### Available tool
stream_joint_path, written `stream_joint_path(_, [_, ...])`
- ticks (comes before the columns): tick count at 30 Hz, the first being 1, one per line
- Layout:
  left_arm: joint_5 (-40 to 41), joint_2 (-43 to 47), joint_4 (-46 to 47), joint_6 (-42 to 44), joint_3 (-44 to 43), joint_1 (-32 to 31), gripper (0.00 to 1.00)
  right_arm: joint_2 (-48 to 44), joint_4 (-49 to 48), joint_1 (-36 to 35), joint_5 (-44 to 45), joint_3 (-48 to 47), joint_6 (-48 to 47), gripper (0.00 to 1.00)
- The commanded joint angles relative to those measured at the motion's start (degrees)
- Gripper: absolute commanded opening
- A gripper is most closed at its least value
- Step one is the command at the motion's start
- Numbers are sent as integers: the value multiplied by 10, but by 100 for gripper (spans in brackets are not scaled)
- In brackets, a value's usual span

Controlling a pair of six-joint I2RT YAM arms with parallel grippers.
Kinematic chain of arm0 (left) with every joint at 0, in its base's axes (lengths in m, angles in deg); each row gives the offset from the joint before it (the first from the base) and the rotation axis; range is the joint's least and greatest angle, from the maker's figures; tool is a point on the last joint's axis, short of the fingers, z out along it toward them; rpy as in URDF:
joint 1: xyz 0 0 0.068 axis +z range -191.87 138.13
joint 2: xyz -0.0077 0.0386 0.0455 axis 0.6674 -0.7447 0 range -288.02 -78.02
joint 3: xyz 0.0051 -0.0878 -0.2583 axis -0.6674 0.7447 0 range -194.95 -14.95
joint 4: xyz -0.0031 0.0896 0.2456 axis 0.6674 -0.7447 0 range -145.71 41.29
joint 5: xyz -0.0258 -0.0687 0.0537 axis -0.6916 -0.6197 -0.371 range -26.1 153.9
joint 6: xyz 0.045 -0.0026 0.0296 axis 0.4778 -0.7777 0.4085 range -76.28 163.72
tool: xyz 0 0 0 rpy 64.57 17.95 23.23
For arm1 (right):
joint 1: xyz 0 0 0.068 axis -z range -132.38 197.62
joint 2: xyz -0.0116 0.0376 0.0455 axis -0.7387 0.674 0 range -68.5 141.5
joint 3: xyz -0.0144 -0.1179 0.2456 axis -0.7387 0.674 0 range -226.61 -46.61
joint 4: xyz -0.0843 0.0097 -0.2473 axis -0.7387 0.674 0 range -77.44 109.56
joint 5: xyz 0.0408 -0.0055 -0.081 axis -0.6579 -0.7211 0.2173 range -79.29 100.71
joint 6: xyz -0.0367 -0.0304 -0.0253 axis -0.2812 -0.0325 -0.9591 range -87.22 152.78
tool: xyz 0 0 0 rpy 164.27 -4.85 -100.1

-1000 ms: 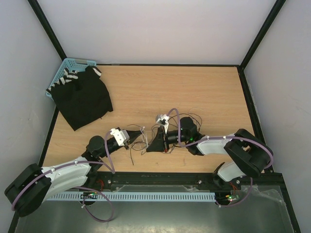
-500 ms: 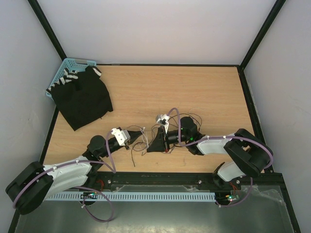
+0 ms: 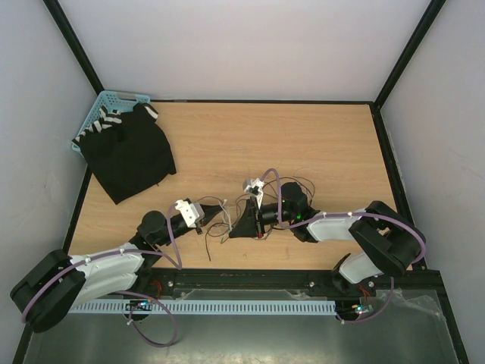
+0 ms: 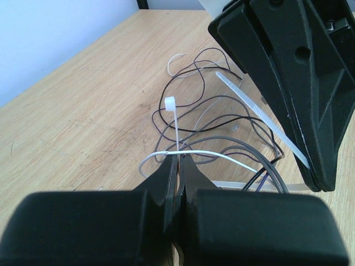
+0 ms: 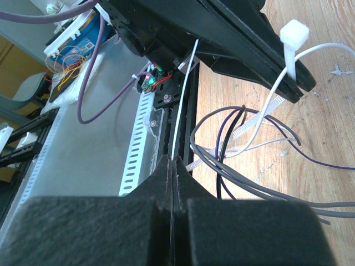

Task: Zip-tie the wires
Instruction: Tie the cable at the center of the board.

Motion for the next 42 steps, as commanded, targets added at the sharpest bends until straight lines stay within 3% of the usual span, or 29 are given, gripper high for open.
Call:
stream_joint_path(1, [15, 0, 37, 6, -16, 4, 0, 6, 5, -4, -34, -1, 5, 0])
stream_joint_path(21, [13, -12, 36, -4, -16, 4, 0, 10, 10, -3, -22, 1, 6, 0])
stream_joint_path(36, [-27, -121, 27, -102, -33, 4, 0, 8, 6, -1, 0, 20, 9, 0])
stream_joint_path(39, [-40, -126, 0, -120, -37, 5, 0, 5, 9, 5, 7, 27, 9, 0])
stream_joint_path(42, [-47, -116, -100, -140, -57, 4, 0, 4, 14, 13, 15, 34, 9, 0])
